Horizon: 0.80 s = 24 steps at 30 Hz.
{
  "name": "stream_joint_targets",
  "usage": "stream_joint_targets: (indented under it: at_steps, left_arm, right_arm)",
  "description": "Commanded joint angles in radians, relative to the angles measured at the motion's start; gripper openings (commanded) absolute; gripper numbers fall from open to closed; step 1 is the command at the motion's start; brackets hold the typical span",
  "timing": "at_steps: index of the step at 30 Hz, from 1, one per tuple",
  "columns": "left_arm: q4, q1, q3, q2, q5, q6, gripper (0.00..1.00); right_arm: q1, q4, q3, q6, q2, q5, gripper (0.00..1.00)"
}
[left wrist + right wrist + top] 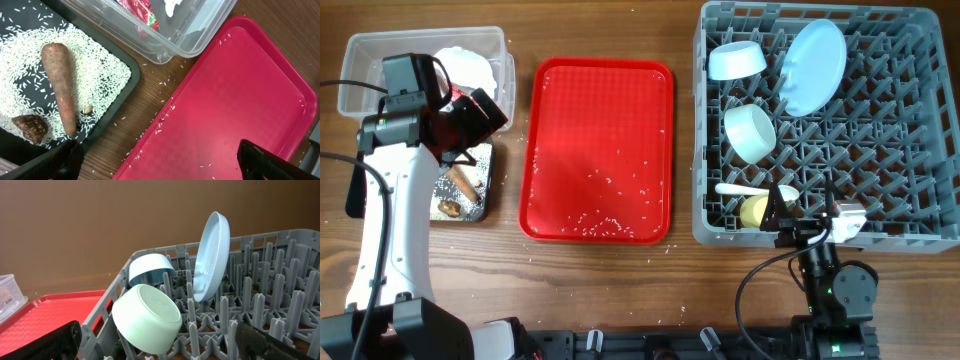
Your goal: Sort waste into correct bins and load items into the dishwasher rack
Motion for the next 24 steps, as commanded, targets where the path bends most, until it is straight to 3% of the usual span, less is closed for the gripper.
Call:
stream_joint_targets:
  at_steps: [1, 4, 9, 11, 13, 20, 24]
  left_arm:
    - [0.000, -0.001, 0.014, -0.006, 0.008, 0.019, 1.00]
    - [0.000, -0.001, 0.014, -0.019, 0.008, 0.019, 1.00]
    - [-0.021, -0.063, -0.001, -0.200, -0.007, 0.023, 1.00]
    - [0.067, -0.108, -0.069, -0.308, 0.000, 0.057, 1.00]
    - [0.233, -0.163, -0.211, -0.462, 0.045, 0.153, 1.00]
    - [0.664, -0.188, -0.821, -0.998, 0.046, 0.158, 1.00]
    - [0.781, -0.188, -1.023, -1.236, 0.046, 0.150, 1.00]
  right_arm:
    - [-0.004, -0.001, -0.003, -0.018, -0.010, -0.016, 1.00]
    - [-0.004, -0.001, -0.003, -0.018, -0.010, -0.016, 1.00]
    - [-0.004, -0.001, -0.003, -0.018, -0.010, -0.016, 1.00]
    - [-0.004, -0.001, -0.003, -0.018, -0.010, -0.016, 1.00]
    - [-0.004, -0.001, -0.003, -0.018, -0.010, -0.016, 1.00]
    - [-0.004, -0.001, -0.003, -0.018, -0.010, -0.016, 1.00]
    - [-0.004, -0.001, -0.003, -0.018, -0.010, -0.016, 1.00]
